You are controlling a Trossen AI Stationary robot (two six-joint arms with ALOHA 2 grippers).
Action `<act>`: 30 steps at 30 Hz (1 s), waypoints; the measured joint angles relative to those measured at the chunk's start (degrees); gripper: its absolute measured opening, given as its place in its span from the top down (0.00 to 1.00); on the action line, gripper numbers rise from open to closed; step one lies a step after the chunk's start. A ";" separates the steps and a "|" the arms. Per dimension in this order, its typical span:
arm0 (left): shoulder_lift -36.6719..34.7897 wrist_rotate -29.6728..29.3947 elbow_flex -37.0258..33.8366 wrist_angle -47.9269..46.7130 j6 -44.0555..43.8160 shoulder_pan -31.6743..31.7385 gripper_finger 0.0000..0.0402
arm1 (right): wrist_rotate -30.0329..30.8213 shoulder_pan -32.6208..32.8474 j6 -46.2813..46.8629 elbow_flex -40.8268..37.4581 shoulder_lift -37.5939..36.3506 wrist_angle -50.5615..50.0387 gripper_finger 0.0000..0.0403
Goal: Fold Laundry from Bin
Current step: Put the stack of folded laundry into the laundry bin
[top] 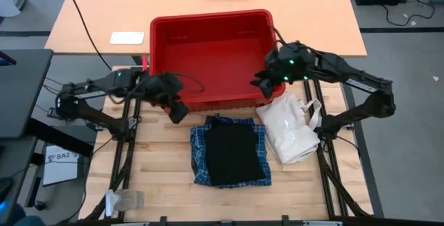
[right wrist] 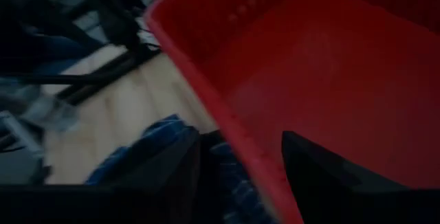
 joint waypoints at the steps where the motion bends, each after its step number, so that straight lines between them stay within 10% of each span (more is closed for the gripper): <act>1: 0.07 -1.29 0.00 -0.01 -1.85 -1.88 0.30 | 0.11 1.03 0.87 0.00 -0.76 -0.22 0.47; 14: 6.92 -12.46 -0.02 0.02 -22.33 -22.81 0.30 | 11.30 21.60 10.55 0.07 -2.18 -0.27 0.47; 30: 14.10 -16.25 -0.02 1.46 -36.92 -32.14 0.30 | 25.74 41.90 38.24 0.07 7.22 0.02 0.47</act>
